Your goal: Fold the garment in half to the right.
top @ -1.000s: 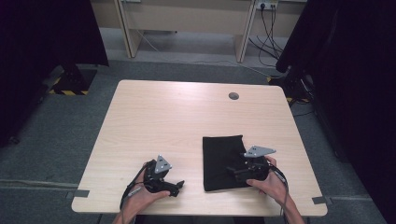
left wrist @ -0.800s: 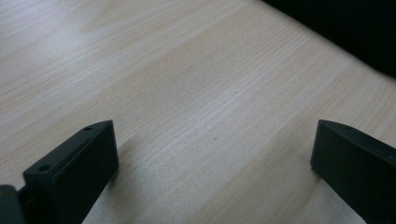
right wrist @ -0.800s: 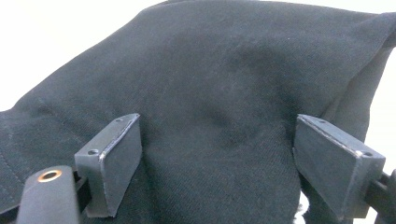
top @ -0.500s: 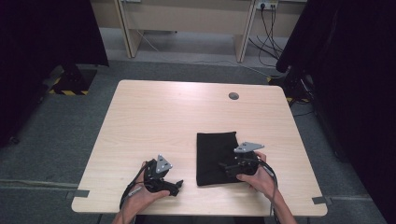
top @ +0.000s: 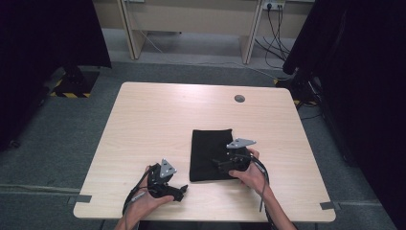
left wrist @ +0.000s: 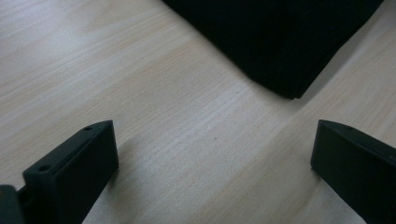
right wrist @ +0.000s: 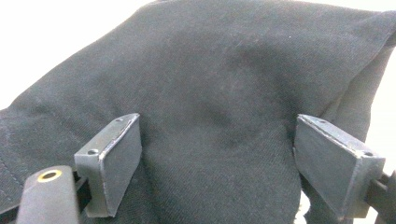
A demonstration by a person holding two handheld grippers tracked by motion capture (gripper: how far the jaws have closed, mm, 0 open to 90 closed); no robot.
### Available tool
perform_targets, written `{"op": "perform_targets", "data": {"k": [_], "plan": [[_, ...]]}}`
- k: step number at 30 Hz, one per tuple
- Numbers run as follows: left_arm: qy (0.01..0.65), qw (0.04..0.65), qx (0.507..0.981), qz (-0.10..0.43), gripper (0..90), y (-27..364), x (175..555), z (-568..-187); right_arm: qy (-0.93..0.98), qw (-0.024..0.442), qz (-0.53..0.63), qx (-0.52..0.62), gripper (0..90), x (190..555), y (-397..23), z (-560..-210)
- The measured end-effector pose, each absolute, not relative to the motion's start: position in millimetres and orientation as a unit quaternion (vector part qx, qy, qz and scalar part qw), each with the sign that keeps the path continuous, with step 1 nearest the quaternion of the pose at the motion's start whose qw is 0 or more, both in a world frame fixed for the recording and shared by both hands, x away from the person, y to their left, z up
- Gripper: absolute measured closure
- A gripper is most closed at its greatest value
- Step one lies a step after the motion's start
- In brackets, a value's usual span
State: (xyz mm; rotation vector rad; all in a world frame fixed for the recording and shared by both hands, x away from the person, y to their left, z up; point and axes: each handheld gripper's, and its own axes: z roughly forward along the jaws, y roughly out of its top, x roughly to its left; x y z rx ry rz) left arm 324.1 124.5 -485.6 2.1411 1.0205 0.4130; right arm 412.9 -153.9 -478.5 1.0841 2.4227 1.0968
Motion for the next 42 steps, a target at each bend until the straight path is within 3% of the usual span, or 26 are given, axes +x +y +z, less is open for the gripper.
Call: {"op": "perform_targets", "data": {"k": [11, 22, 42], "plan": [[0.395, 0.358, 0.831, 0.160, 0.0, 124.5, 324.1, -485.5, 0.843, 0.128, 0.386, 0.352, 20.8, 418.0, -145.1, -473.6], [0.395, 0.358, 0.831, 0.160, 0.0, 124.4, 324.0, -485.5, 0.815, 0.119, 0.428, 0.372, 19.7, 406.1, -176.0, -453.9], [0.395, 0.358, 0.830, 0.160, 0.0, 124.5, 324.0, -485.5, 0.820, 0.123, 0.415, 0.374, 16.1, 383.4, -210.1, -462.9]]}}
